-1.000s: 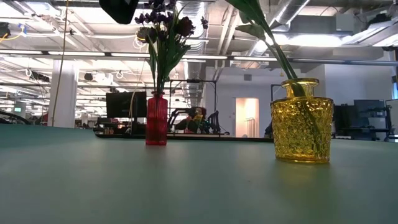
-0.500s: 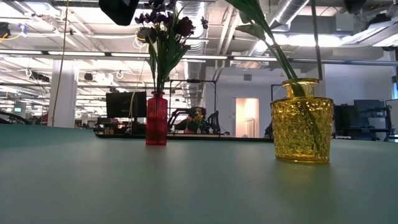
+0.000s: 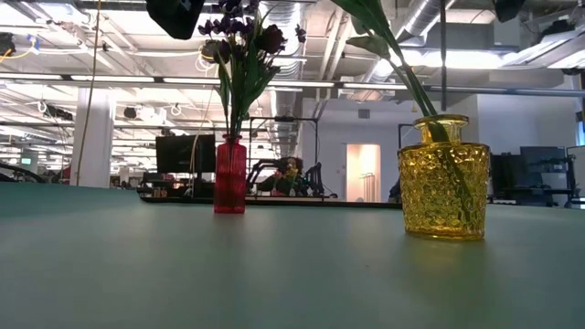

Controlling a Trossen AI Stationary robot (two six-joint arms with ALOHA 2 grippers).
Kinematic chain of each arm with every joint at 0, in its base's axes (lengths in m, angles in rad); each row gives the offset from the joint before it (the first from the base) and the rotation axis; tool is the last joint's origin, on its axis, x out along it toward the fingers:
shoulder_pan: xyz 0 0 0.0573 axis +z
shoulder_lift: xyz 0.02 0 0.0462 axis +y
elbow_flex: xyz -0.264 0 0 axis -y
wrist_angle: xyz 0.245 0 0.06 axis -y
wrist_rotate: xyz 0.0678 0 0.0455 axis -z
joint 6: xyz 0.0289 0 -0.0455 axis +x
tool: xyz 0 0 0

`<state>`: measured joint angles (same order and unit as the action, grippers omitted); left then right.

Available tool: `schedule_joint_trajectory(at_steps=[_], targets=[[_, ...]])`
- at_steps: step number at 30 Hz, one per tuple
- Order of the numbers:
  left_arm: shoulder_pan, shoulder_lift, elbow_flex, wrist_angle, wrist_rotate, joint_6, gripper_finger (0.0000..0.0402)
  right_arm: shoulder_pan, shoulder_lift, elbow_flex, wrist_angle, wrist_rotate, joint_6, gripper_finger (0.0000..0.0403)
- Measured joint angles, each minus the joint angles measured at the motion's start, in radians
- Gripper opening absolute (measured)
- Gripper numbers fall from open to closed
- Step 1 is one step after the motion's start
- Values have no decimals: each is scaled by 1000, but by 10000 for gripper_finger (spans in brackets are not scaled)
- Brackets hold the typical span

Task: Sort flowers into vase by color
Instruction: Put the white flower into the yellow flower vase

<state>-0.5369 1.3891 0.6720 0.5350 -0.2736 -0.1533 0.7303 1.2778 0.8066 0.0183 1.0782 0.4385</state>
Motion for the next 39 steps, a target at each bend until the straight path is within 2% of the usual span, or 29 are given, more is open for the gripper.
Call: schedule_joint_trajectory(at_steps=[6,12,20,32,39], targets=[[0,0,0,-5,0,0,181,1,20,0,-11,3,30,27],[0,1,0,-6,1,0,181,10,56,-48,62,74,51,27],[0,1,0,-25,3,-12,181,6,123,-61,84,98,135,28],[0,1,0,-27,3,-15,181,-8,210,-60,124,101,166,30],[0,1,0,-30,5,-25,181,-8,215,-60,114,73,164,47]])
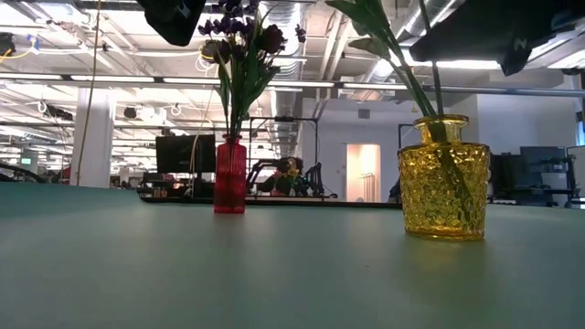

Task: Sort flowers into vase by color
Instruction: Put the white flower into the yellow flower vase, then return to Home Position

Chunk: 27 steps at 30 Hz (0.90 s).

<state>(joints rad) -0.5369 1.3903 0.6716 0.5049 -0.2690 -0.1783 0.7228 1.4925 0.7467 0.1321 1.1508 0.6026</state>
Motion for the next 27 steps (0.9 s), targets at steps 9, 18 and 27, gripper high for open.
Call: schedule_joint_trajectory(at_steps=[9,18,27], targets=[[0,0,0,0,1,-2,181,3,0,0,0,-7,-31,51],[0,0,0,0,1,-3,181,3,-14,0,-10,-9,-38,55],[0,0,0,0,1,-6,181,7,-30,1,-23,-69,-36,141]])
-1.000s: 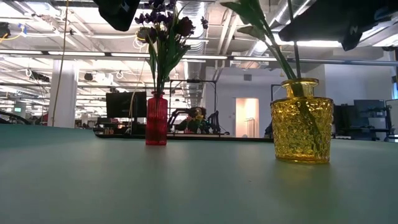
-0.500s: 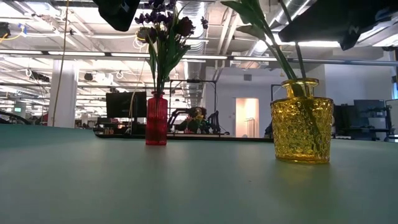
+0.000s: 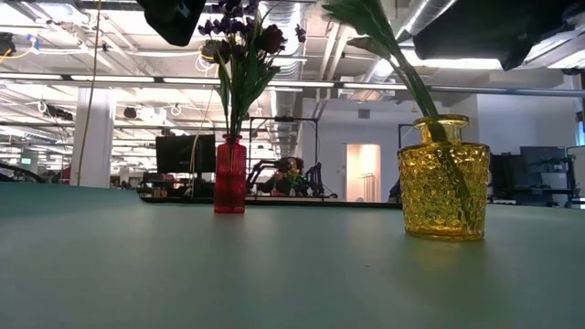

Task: Sort flowers into vase by color
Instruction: Return to Home Position

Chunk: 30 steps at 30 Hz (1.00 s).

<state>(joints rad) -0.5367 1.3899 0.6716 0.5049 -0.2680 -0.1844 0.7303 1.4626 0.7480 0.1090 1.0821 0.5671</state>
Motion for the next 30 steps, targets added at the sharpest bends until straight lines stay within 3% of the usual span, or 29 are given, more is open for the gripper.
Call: schedule_joint_trajectory(at_steps=[5,9,22,30], targets=[[0,0,0,-2,0,-5,181,-1,-33,1,-16,-76,-19,212],[0,0,0,-6,0,-8,181,0,-81,1,-56,-115,-18,246],[0,0,0,-25,2,9,181,-17,-265,1,-307,-202,6,254],[0,0,0,-25,-1,54,181,-104,-342,1,-502,-258,69,254]])
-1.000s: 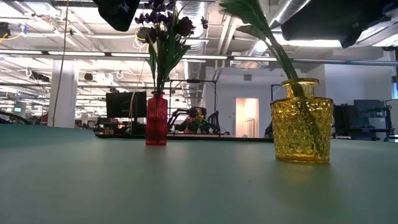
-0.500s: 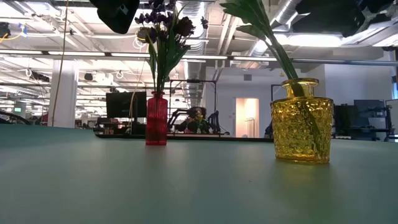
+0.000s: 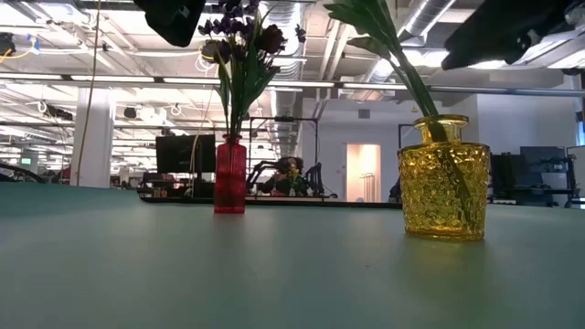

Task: Sort flowers into vase by color
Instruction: Return to Home Position

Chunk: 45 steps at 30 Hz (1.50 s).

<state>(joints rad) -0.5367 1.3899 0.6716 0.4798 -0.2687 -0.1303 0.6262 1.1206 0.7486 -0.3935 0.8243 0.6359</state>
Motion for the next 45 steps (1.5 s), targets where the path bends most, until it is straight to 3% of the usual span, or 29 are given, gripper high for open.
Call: schedule_joint_trajectory(at_steps=[7,14,20,27,32,40,45], targets=[[50,-1,-25,20,4,77,181,-123,-50,0,-106,-41,-64,240],[233,-38,-169,131,91,80,181,-277,-136,-13,-248,-71,-139,191],[354,-187,-270,143,115,85,181,-451,-307,-179,-113,-217,-287,125],[378,-418,-369,134,116,111,181,-629,-512,-380,179,-402,-402,18],[378,-597,-463,141,108,87,181,-692,-608,-479,288,-478,-443,30],[378,-805,-565,125,79,50,181,-748,-726,-514,237,-489,-437,17],[378,-916,-576,7,68,66,181,-748,-775,-529,239,-490,-435,20]])
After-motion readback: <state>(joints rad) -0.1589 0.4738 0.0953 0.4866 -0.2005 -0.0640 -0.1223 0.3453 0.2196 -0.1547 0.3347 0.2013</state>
